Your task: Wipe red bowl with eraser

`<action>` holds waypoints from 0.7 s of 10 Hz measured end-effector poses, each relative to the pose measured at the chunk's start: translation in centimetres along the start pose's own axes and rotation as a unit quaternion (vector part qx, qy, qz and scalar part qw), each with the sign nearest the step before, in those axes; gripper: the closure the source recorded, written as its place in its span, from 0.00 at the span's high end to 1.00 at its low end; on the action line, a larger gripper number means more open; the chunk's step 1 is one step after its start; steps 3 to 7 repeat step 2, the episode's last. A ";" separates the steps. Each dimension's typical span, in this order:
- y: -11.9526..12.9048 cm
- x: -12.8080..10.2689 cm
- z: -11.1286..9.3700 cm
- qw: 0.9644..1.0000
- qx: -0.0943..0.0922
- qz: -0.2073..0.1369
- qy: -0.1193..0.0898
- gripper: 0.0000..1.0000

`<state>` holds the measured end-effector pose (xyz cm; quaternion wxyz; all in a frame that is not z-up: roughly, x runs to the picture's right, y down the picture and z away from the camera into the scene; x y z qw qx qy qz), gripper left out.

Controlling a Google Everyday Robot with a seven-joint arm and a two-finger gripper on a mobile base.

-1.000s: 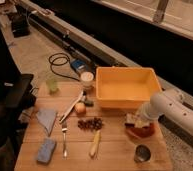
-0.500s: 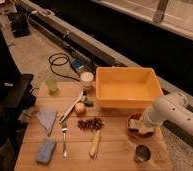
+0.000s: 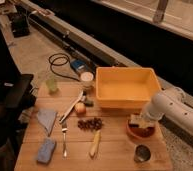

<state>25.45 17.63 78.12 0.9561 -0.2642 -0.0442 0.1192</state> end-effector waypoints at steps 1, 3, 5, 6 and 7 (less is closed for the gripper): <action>0.4 -0.8 0.2 1.000 -0.002 -0.006 -0.005 0.00; 1.1 -1.3 0.3 1.000 -0.005 -0.008 -0.008 0.00; 1.1 -1.3 0.3 1.000 -0.005 -0.008 -0.008 0.00; 1.1 -1.3 0.3 1.000 -0.005 -0.008 -0.008 0.00; 1.1 -1.3 0.3 1.000 -0.005 -0.008 -0.008 0.00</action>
